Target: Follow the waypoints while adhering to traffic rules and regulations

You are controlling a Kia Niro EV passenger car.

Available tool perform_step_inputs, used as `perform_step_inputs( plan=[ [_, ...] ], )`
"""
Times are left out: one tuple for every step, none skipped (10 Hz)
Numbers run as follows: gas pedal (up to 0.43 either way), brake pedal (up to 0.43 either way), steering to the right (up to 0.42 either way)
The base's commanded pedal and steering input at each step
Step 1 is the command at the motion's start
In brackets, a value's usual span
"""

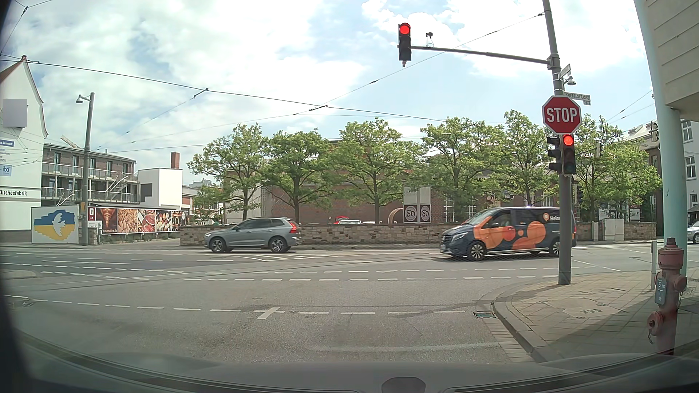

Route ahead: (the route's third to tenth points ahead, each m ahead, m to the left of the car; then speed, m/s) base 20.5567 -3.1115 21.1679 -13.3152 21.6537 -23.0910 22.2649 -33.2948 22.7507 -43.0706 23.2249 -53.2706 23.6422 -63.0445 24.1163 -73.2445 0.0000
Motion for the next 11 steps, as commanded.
perform_step_inputs(
  plan=[
    [0.0, 0.323, 0.036],
    [0.0, 0.323, 0.036],
    [0.0, 0.323, 0.036],
    [0.0, 0.323, 0.036],
    [0.0, 0.323, 0.036],
    [0.0, 0.323, 0.036],
    [0.0, 0.323, 0.036],
    [0.0, 0.323, 0.036],
    [0.0, 0.323, 0.036],
    [0.0, 0.323, 0.036],
    [0.0, 0.323, 0.036]
  ],
)
